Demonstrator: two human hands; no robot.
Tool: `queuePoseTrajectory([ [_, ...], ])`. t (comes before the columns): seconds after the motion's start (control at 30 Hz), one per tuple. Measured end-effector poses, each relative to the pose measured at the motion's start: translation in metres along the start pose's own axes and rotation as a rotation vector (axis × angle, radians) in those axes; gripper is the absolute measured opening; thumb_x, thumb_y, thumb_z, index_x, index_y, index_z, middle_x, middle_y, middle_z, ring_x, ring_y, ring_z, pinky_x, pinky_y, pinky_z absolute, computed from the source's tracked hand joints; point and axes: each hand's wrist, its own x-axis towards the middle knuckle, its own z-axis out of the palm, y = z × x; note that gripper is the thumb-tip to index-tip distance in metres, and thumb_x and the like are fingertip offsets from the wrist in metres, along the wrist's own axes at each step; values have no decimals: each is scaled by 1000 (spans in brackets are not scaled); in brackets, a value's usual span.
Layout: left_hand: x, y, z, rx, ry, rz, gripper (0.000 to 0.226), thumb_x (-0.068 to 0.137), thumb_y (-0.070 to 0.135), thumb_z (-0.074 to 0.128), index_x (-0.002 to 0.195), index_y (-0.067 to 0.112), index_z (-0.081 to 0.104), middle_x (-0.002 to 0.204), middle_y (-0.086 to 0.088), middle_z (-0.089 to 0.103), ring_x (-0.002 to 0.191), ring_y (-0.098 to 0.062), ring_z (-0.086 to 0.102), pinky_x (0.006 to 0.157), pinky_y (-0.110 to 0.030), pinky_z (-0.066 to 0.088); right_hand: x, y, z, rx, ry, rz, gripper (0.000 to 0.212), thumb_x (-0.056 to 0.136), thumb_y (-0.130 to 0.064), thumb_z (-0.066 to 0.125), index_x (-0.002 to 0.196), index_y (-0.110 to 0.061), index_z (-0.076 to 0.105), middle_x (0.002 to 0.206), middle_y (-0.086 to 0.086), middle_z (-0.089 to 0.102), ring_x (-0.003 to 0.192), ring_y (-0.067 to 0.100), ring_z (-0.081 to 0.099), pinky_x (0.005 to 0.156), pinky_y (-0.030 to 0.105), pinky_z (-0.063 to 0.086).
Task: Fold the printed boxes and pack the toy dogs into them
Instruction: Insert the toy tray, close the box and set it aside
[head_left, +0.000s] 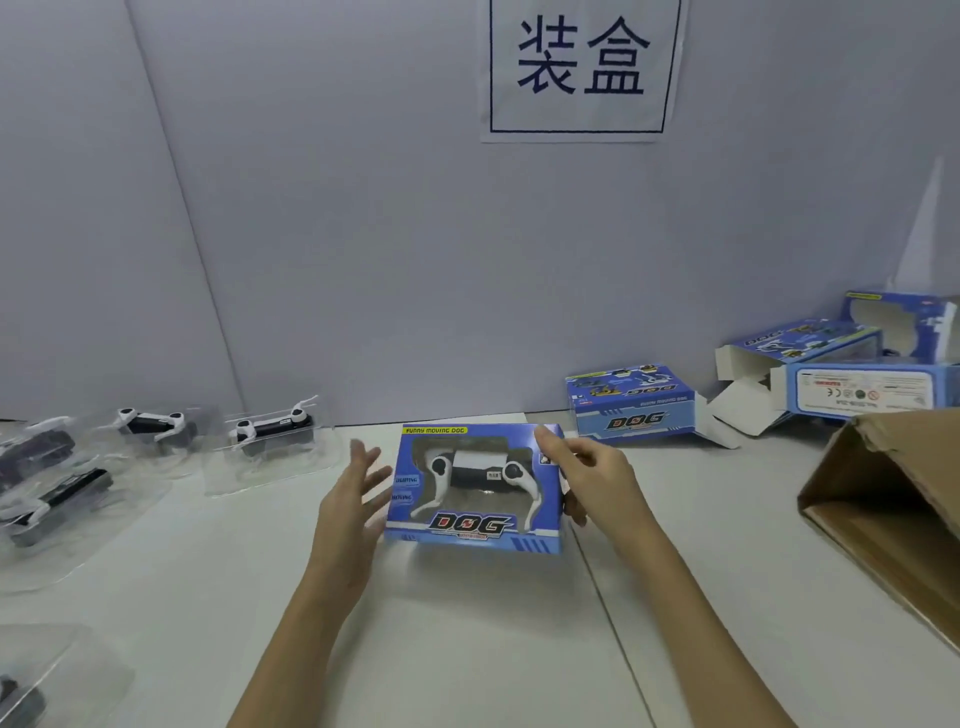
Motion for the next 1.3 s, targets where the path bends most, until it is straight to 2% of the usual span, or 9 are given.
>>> queuePoseTrajectory([
  [0.13, 5, -9, -6, 42, 48, -17, 71, 91, 75, 44, 118, 18, 75, 122, -7, 73, 111, -30, 69, 86, -43, 56, 2, -11, -26, 336, 344, 35, 65, 82, -69, 71, 95, -6, 68, 75, 6, 72, 58, 23, 70, 51, 30, 55],
  [0.27, 8, -21, 0, 223, 5, 6, 65, 101, 65, 40, 106, 15, 80, 115, -8, 74, 105, -33, 70, 82, -42, 55, 2, -20, -54, 946, 663, -186, 71, 80, -57, 82, 117, -4, 55, 97, 7, 71, 80, 32, 78, 66, 36, 64],
  [0.37, 12, -25, 6, 325, -23, 36, 61, 106, 56, 38, 102, 13, 80, 111, -6, 75, 101, -33, 69, 80, -36, 53, 5, -16, -65, 1065, 814, -260, 81, 82, -47, 85, 137, -14, 37, 120, 9, 69, 93, 29, 78, 73, 30, 63],
  [0.53, 8, -35, 8, 542, -43, 119, 55, 106, 55, 38, 95, 20, 80, 105, 6, 76, 96, -23, 67, 88, -38, 50, 13, 2, -48, 764, 604, 64, 28, 98, -25, 71, 121, -11, 63, 103, 14, 74, 74, 16, 75, 62, 27, 58],
  [0.7, 2, -51, 11, 906, -121, 377, 22, 102, 35, 61, 85, 30, 74, 95, 7, 67, 96, -18, 63, 83, -33, 44, 13, 19, -10, 130, 383, 38, 9, 102, -18, 62, 106, -14, 68, 101, 9, 75, 80, 18, 73, 72, 34, 61],
  [0.87, 3, -59, 13, 1145, -177, 482, 1, 97, 33, 70, 97, 34, 72, 105, 14, 56, 102, -17, 47, 94, -40, 42, 58, 25, 14, -704, 284, -55, 68, 100, -30, 65, 157, -20, 29, 159, 17, 27, 139, 38, 40, 104, 39, 44],
  [1.03, 7, -58, 15, 1095, -169, 468, 5, 99, 37, 67, 96, 34, 70, 105, 16, 54, 103, -14, 47, 95, -40, 42, 131, 29, -11, -1259, 262, -27, 101, 93, -70, 56, 163, -38, -9, 167, 24, -24, 152, 58, -9, 115, 71, 23],
  [1.17, 10, -60, 14, 1080, -181, 485, 7, 100, 41, 62, 95, 38, 65, 104, 18, 52, 105, -5, 45, 94, -36, 42, 153, 52, -22, -1248, 233, 107, 86, 96, -71, 46, 163, -27, 16, 169, 22, 0, 152, 58, -7, 116, 69, 28],
  [1.3, 12, -62, 12, 1078, -173, 444, 10, 101, 43, 60, 94, 39, 65, 107, 19, 52, 108, -6, 46, 97, -33, 41, 140, 63, -19, -1078, 326, -10, 70, 98, -57, 53, 157, -22, 36, 160, 16, 28, 150, 51, 8, 111, 60, 40],
])
